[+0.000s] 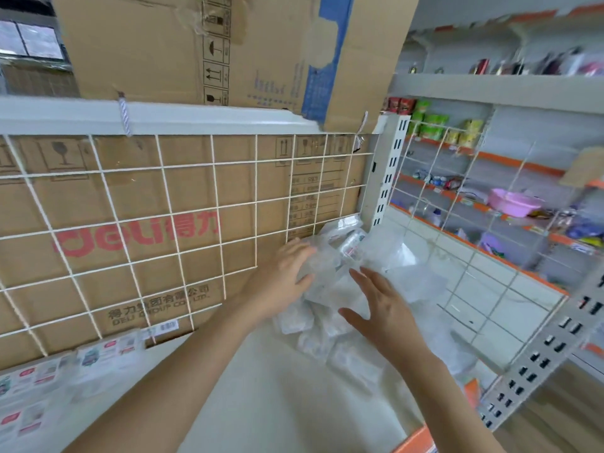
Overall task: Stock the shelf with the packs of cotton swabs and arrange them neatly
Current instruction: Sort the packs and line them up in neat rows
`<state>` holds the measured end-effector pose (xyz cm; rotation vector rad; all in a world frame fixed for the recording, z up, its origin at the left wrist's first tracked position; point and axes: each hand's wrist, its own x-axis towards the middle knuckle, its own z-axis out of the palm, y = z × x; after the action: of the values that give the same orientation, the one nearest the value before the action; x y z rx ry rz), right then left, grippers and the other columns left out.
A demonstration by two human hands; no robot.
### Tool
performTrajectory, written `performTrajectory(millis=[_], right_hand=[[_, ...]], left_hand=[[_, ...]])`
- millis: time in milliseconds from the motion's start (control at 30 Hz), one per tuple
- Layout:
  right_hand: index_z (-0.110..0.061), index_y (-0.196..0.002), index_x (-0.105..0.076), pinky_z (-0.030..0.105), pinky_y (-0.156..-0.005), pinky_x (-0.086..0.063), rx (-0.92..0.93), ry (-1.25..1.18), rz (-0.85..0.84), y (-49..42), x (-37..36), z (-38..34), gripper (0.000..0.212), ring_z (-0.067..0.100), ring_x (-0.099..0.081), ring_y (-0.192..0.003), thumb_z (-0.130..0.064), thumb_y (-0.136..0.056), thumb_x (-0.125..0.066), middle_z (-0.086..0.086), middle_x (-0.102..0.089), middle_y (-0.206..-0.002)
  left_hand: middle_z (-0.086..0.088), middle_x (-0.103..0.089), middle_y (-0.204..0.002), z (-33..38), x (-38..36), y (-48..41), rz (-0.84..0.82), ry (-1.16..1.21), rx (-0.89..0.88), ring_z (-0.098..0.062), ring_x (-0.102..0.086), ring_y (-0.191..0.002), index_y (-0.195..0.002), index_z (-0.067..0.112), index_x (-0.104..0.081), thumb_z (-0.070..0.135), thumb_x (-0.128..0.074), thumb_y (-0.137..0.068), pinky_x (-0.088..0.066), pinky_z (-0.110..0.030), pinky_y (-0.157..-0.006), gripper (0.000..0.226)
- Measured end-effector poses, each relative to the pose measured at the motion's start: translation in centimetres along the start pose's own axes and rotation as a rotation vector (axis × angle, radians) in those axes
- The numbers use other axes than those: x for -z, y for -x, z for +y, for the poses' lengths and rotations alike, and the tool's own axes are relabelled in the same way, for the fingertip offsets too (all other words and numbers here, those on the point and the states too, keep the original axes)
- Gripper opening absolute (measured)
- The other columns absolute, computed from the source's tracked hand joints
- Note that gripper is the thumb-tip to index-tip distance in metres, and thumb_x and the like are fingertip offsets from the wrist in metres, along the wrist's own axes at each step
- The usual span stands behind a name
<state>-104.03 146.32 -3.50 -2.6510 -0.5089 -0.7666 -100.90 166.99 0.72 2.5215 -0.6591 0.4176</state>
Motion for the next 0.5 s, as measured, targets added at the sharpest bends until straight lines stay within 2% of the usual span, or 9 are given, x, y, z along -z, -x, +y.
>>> performTrajectory(millis=[67, 200, 267, 367, 500], right_hand=[[-0.006, -0.122, -0.060, 0.049, -0.088, -0.049, -0.003, 0.045, -0.050, -0.6, -0.3, 0.3, 0.073, 0.040, -0.058, -0.112, -0.035, -0.060, -0.087, 0.022, -0.058, -0.125], [-0.013, -0.105, -0.071, 0.040, -0.068, -0.056, 0.071, 0.207, -0.057, -1.2, -0.9, 0.3, 0.078, 0.034, -0.068, -0.091, -0.043, -0.036, -0.094, 0.015, -0.069, -0.104], [-0.014, -0.101, -0.072, 0.037, -0.066, -0.057, 0.084, 0.202, -0.014, -1.3, -1.1, 0.4, 0.075, 0.032, -0.069, -0.089, -0.037, -0.033, -0.095, 0.013, -0.070, -0.100], [-0.013, -0.100, -0.072, 0.034, -0.065, -0.057, 0.087, 0.180, 0.024, -1.2, -1.2, 0.4, 0.072, 0.033, -0.068, -0.091, -0.027, -0.033, -0.095, 0.013, -0.070, -0.100], [-0.010, -0.103, -0.070, 0.033, -0.063, -0.056, 0.064, 0.073, 0.062, -1.1, -1.2, 0.4, 0.060, 0.033, -0.067, -0.095, -0.013, -0.045, -0.085, 0.012, -0.069, -0.104]], left_hand=[[-0.001, -0.025, -0.155, 0.2, -0.9, -1.9, -0.034, -0.083, -0.015, -0.017, -0.013, -0.144, -0.147, 0.015, -0.028, 0.023, -0.053, -0.094, -0.007, -0.026, -0.114, 0.059], [0.002, -0.014, -0.158, -0.7, -1.8, -3.9, -0.190, -0.363, -0.073, -0.016, -0.007, -0.145, -0.149, 0.020, -0.020, 0.032, -0.055, -0.091, -0.005, -0.034, -0.118, 0.069], [0.001, -0.018, -0.157, -1.1, -2.2, -4.0, -0.183, -0.402, -0.099, -0.014, -0.013, -0.144, -0.149, 0.020, -0.021, 0.034, -0.057, -0.090, -0.007, -0.030, -0.117, 0.070], [-0.001, -0.032, -0.151, -1.3, -2.8, -3.7, -0.095, -0.320, -0.123, -0.016, -0.024, -0.140, -0.145, 0.017, -0.032, 0.032, -0.061, -0.088, -0.011, -0.023, -0.112, 0.066], [-0.001, -0.046, -0.141, -1.7, -3.1, -3.1, -0.003, -0.198, -0.124, -0.016, -0.037, -0.133, -0.137, 0.015, -0.045, 0.026, -0.063, -0.087, -0.031, -0.029, -0.105, 0.054]])
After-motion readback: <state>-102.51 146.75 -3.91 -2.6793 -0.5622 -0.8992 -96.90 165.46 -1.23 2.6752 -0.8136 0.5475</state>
